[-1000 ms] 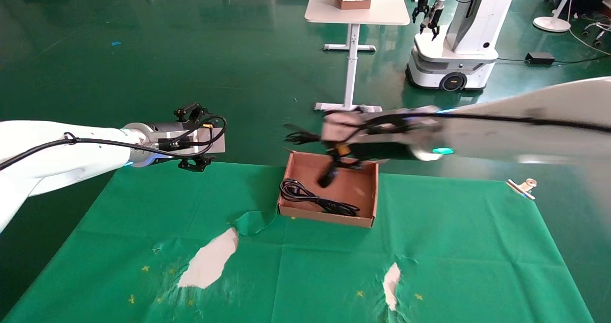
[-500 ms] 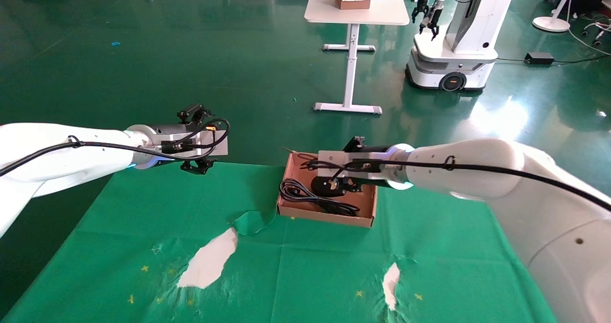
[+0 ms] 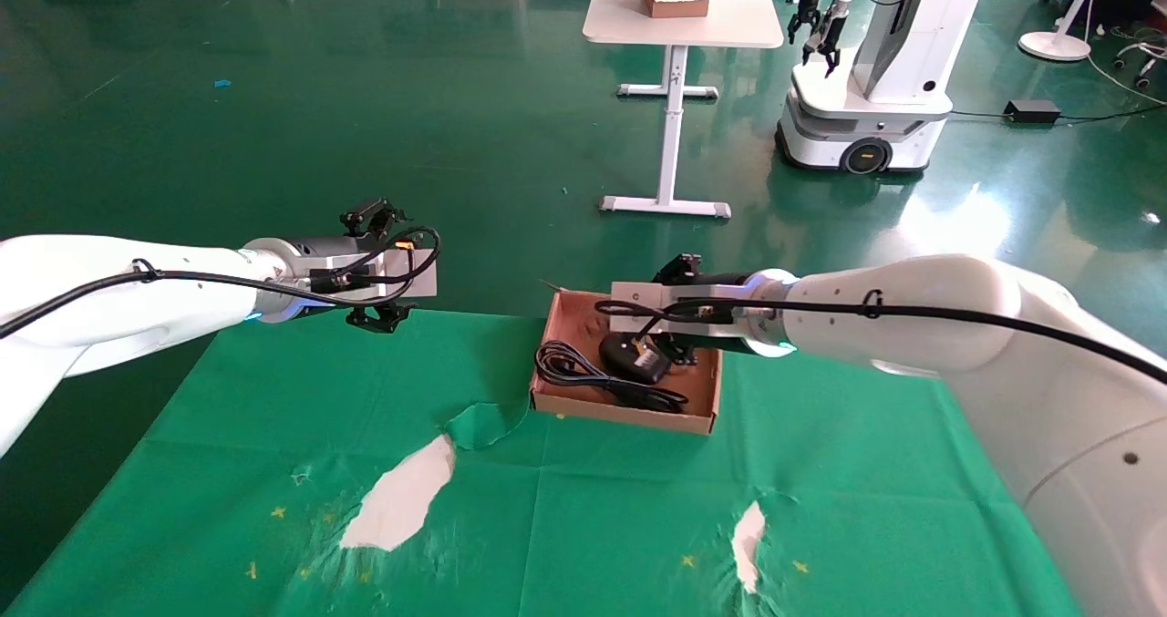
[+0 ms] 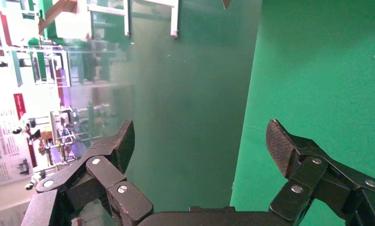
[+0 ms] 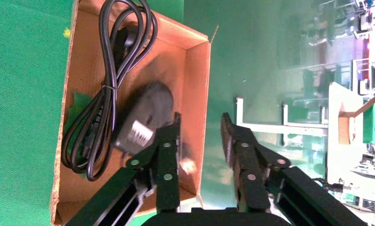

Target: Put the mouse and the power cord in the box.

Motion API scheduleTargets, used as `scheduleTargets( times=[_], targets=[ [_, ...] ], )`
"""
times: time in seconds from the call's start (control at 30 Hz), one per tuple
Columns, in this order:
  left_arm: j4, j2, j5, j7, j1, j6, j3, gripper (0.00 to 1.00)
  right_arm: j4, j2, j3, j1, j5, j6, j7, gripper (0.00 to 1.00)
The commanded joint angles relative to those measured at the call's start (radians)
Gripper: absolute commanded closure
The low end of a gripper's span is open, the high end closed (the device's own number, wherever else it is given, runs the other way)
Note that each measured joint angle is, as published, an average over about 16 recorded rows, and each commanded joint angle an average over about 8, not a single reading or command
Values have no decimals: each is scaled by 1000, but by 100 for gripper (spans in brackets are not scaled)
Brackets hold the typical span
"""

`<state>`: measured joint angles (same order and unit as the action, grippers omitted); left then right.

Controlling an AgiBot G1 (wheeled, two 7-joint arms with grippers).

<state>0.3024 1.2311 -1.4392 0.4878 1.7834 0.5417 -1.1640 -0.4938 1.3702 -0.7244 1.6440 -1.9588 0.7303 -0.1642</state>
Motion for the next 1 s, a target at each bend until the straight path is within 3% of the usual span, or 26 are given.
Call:
scheduleTargets(
  times=[0.03, 0.27, 1.0],
  targets=[
    [0, 0, 0, 0, 0, 0, 0, 0, -2, -1, 1, 1, -2, 2, 0, 0],
    [0, 0, 0, 0, 0, 0, 0, 0, -45, -41, 25, -28, 61, 44, 19, 0],
    [6, -4, 4, -4, -5, 5, 6, 0, -329, -314, 185, -234, 506, 319, 146, 0]
  ],
)
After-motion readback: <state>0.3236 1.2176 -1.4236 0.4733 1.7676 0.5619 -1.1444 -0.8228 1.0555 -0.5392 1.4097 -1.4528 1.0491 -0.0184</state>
